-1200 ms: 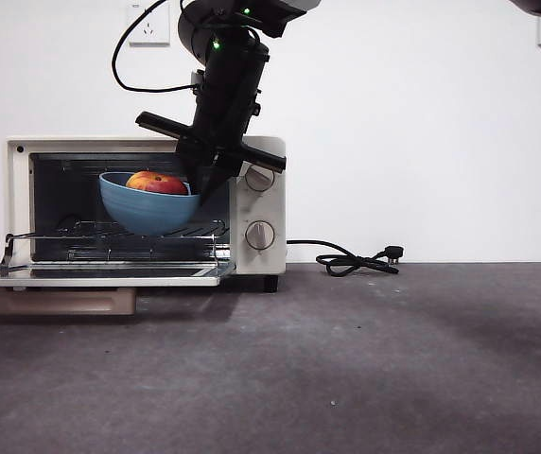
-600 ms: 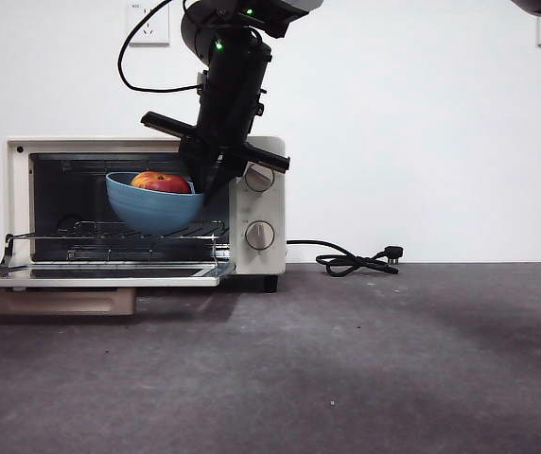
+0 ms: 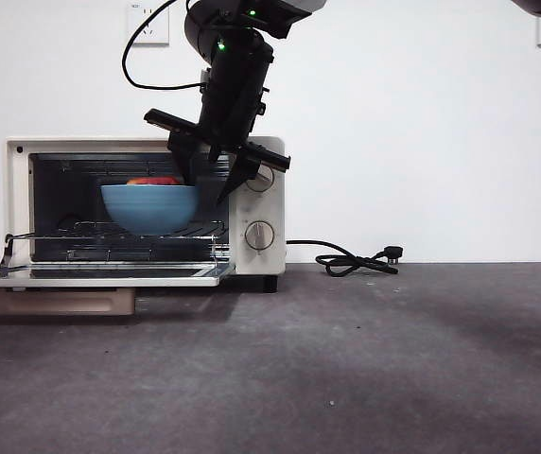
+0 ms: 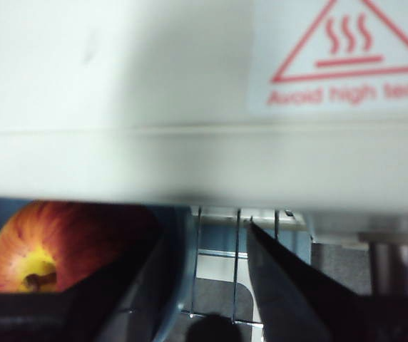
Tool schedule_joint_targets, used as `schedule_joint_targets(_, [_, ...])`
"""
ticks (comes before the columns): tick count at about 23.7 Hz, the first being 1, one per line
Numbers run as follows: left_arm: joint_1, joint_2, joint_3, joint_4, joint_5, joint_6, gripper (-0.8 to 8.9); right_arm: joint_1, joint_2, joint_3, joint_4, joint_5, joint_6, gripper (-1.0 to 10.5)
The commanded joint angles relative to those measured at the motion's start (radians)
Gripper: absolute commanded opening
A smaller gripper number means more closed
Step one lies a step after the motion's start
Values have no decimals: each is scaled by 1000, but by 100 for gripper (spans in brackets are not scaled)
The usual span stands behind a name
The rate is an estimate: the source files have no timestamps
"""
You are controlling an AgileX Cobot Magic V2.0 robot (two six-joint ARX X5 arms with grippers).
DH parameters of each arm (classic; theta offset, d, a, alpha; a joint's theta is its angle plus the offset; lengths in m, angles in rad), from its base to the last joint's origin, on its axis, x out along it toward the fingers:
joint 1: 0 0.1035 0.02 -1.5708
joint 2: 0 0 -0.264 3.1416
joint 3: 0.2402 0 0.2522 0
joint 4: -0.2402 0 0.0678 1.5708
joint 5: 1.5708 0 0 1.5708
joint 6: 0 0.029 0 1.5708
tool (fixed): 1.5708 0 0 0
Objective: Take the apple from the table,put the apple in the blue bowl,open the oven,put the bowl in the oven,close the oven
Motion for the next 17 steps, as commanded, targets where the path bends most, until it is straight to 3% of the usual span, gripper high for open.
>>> schedule_joint_targets(1, [-3, -2, -3, 0, 5, -6, -5, 2, 14, 24, 1, 3, -4, 190])
schedule_joint_targets(5, [-3, -2, -3, 11, -5, -6, -5, 3, 14, 94, -55, 8, -32, 189])
schedule_joint_targets(8, [-3, -2, -3, 34, -66, -6, -5, 9, 14, 172, -124, 8, -74, 189])
schedule_joint_targets(13, [-3, 20, -3, 97, -195, -3, -6, 35, 14, 360, -310, 24, -227, 187])
schedule_joint_targets(17, [13, 89, -3, 158, -285, 3, -8, 65, 14, 533, -466, 111, -354, 186])
